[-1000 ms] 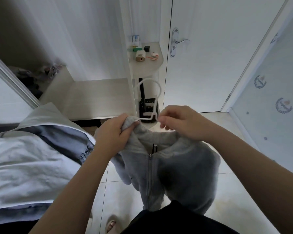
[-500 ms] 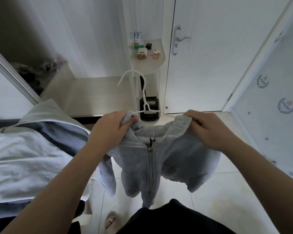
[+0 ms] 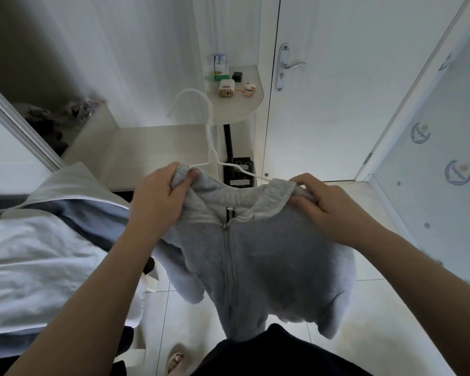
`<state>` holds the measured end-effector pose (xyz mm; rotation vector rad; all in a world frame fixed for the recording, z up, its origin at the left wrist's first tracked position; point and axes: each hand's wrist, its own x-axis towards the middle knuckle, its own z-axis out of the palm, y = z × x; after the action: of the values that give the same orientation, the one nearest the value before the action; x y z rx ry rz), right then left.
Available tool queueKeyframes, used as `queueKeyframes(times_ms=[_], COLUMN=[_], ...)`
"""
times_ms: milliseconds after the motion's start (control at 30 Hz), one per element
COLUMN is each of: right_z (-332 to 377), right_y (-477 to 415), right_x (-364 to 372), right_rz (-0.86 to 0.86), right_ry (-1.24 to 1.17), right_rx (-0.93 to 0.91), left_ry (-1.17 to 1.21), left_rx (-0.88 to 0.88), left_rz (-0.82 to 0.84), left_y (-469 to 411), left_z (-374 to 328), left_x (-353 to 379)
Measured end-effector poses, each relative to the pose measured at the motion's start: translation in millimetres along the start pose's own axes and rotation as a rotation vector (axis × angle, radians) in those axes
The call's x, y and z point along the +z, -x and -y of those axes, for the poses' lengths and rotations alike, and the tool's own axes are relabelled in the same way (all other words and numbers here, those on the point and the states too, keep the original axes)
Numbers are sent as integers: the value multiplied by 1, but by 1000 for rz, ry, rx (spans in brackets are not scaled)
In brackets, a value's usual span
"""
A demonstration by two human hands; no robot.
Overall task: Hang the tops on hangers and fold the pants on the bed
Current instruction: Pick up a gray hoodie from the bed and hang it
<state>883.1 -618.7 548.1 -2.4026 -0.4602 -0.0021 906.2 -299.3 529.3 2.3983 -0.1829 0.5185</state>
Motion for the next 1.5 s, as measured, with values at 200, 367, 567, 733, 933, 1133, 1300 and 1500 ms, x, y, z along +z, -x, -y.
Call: queueKeyframes(times_ms=[200,367,567,733,933,1133,1300,1500], right_z=[8,53,123,184,253,334,398,445], right_y=[-30,-87,-174,-258,-357,-439,-510,-591], right_x=[0,-13,-11,-10,-23,-59,-101,-149], right_rz=[30,149,52,-128,-260,-390,-490,-611], right_ry=[-59,-251,-419,-562,-710,-764,-766,-690], right_rx=[19,18,28,11,-90,-218,-313,-364], left_ry=[-37,-177,-233,-2,166,227,233,198], left_rx=[36,36,10,24,108,251,343,343], left_rz=[-43,-85,-107,-141,-279,-338,-291,-207], left_y=[-43,-111,-217,-293,-352,-393,-439,-488], left_z=[-5,2,43,74,83,73,56,39], left_x=[-20,-51,-95,-150,-221,-274,-306,-325])
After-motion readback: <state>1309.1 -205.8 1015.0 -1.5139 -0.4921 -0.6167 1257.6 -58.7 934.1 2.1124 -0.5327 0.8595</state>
